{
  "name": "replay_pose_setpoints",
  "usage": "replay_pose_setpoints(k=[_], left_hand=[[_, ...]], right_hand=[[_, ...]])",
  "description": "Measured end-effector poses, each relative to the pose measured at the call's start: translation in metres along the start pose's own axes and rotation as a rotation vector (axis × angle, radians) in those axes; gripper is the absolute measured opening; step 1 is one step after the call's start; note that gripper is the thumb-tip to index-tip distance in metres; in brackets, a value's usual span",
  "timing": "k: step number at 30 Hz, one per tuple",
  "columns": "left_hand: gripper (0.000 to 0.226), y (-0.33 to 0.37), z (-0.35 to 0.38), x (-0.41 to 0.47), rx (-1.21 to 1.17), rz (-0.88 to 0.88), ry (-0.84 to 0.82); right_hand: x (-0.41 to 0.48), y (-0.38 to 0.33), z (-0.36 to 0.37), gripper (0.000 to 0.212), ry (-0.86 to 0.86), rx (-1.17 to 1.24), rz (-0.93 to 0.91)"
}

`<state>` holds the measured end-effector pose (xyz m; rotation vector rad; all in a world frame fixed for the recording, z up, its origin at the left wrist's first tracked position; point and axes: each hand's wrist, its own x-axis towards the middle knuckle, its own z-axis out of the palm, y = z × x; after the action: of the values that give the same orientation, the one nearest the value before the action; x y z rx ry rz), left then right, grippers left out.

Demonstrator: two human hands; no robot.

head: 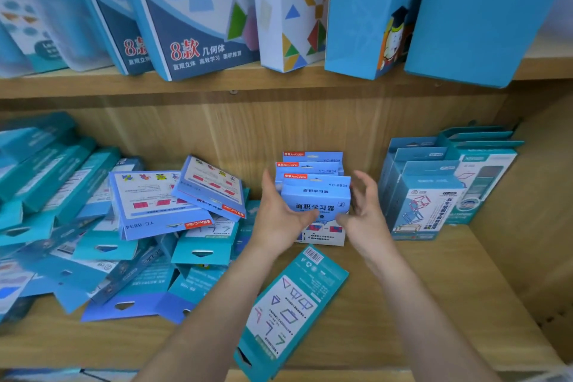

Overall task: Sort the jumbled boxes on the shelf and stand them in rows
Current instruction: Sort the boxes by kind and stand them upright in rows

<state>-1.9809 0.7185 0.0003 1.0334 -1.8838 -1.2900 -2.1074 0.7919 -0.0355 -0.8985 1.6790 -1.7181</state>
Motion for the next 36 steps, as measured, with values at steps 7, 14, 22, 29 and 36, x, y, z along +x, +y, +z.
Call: replay_pose_setpoints(k=[7, 14, 22, 29, 36], left_hand=[[0.059, -0.018, 0.01, 0.031, -0.221, -0.25, -0.044], [0.047, -0.02, 0.016, 0.034, -0.223, -0.257, -0.074], [0.064, -0.027, 0.034, 0.029, -0.303, -0.166, 0.014], [0.073, -0.028, 0.036, 0.026, -0.459, -0.219, 0.057], [0.086, -0.02, 0.033, 0.021, -0.283, -0.147, 0.07]], right_hand=[[0.024, -0.022, 0.01, 0.049, 0.015, 0.397, 0.271], [0.026, -0.015, 0.011, 0.018, 0.014, 0.314, 0.158], [0.029, 0.004, 0.004, 0.044, 0.064, 0.043, -0.035], [0.029, 0.014, 0.006, 0.046, 0.04, 0.147, 0.079], [0.02, 0.003, 0.004, 0.074, 0.245, -0.279, -0.102]])
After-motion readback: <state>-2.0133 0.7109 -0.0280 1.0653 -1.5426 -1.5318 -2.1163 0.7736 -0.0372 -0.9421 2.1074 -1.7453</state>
